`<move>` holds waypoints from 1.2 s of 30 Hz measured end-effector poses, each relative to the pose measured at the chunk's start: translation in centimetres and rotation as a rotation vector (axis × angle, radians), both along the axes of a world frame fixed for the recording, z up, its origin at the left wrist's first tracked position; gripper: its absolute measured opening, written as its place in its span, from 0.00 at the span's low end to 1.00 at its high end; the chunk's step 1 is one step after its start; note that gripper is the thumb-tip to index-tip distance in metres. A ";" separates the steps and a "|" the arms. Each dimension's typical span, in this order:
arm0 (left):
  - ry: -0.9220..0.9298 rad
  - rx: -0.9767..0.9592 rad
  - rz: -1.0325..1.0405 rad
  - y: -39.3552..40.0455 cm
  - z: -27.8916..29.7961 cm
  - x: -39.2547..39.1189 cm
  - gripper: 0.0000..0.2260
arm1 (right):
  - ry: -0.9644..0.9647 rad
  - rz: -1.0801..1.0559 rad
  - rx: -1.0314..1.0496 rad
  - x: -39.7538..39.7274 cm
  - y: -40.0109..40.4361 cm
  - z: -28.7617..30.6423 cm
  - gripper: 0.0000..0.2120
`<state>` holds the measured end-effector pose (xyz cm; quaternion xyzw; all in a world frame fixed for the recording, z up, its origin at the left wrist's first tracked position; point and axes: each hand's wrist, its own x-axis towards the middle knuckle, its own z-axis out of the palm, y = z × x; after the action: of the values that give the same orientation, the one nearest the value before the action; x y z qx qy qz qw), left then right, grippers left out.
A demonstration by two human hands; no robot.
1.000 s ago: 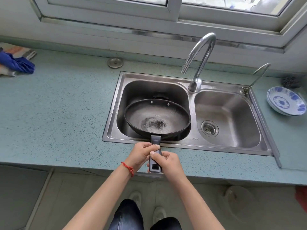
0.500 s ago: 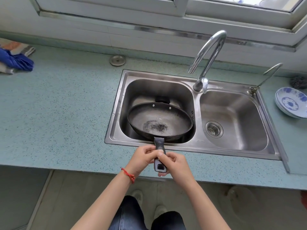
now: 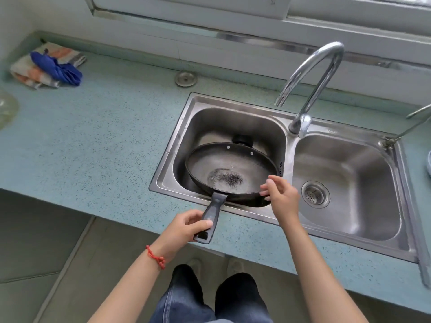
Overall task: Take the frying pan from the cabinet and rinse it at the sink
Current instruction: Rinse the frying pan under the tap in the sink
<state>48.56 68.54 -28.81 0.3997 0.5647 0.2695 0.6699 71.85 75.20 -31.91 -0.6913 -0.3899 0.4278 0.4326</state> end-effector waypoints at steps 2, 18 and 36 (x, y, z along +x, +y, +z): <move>-0.011 0.006 0.057 -0.4 0.3 0.5 0.16 | 0.025 -0.012 0.002 1.8 2.1 -0.5 0.06; 0.076 -0.053 0.167 -0.5 1.0 1.7 0.26 | 0.268 -0.208 -0.029 7.9 14.8 -0.6 0.08; 0.076 -0.087 0.177 -0.2 0.9 1.6 0.27 | 0.403 -0.270 0.056 10.8 15.3 -2.0 0.12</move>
<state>50.18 68.29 -27.93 0.3287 0.6341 0.2873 0.6382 82.67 90.55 -33.89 -0.6255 -0.2113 0.4843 0.5741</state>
